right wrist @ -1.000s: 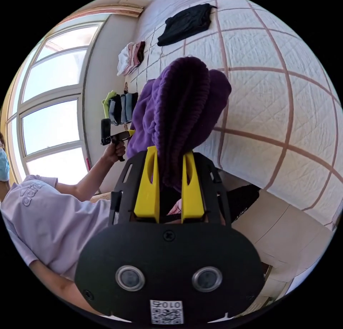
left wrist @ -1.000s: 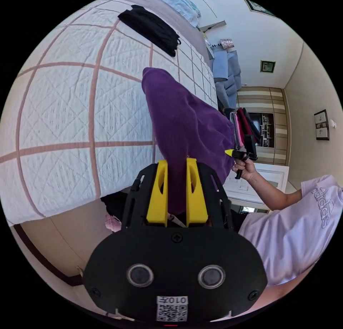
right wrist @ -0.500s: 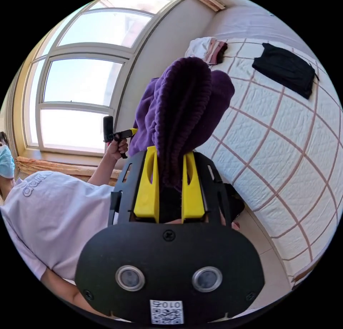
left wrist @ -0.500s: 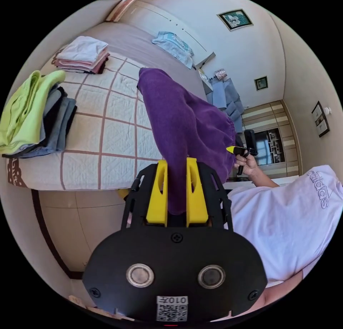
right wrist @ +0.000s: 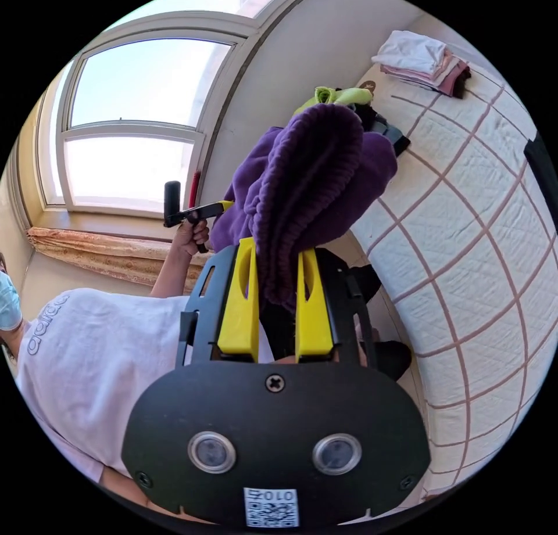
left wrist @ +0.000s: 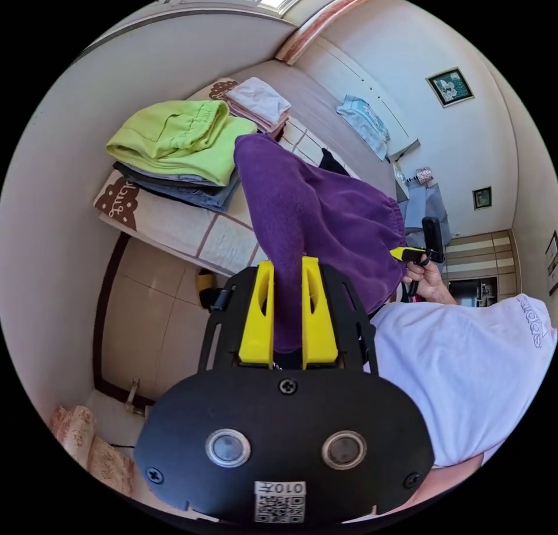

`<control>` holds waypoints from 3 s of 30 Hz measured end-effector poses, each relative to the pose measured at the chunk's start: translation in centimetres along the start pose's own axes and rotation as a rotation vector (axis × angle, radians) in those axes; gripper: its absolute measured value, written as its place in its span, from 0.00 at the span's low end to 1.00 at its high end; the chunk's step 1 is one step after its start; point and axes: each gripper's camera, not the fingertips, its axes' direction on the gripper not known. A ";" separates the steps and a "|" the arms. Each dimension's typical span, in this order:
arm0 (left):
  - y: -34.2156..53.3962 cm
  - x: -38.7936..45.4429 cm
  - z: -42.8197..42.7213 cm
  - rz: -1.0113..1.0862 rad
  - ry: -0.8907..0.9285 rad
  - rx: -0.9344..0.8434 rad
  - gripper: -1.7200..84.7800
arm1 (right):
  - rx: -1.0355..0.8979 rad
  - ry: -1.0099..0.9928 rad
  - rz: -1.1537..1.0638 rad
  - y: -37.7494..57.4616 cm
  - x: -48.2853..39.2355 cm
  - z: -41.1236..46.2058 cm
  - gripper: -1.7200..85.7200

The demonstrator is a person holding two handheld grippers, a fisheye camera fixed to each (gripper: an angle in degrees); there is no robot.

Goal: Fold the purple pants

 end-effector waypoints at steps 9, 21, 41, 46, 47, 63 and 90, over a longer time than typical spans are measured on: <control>-20.1 -11.1 -10.2 0.212 -0.249 -0.005 0.13 | 0.209 0.024 -0.018 -21.9 -7.1 5.0 0.14; -27.7 -22.4 6.1 0.216 -0.484 -0.247 0.13 | 0.180 0.087 0.324 -31.8 -1.7 15.4 0.15; -29.8 -19.9 1.1 0.431 -0.540 -0.170 0.13 | 0.218 0.079 0.404 -35.6 -8.7 15.7 0.15; -30.0 -20.5 1.7 0.367 -0.523 -0.173 0.13 | 0.241 0.091 0.416 -34.9 -8.4 16.2 0.15; -30.0 -20.1 1.3 0.362 -0.545 -0.161 0.13 | 0.223 0.094 0.390 -35.0 -8.9 16.0 0.15; -21.9 -9.6 3.5 0.635 -0.658 -0.190 0.08 | 0.088 0.599 -0.181 -35.7 -19.6 15.6 0.12; -10.3 16.4 -12.3 0.596 -0.588 0.335 0.03 | 0.510 0.909 -0.055 0.8 -19.6 -5.2 0.13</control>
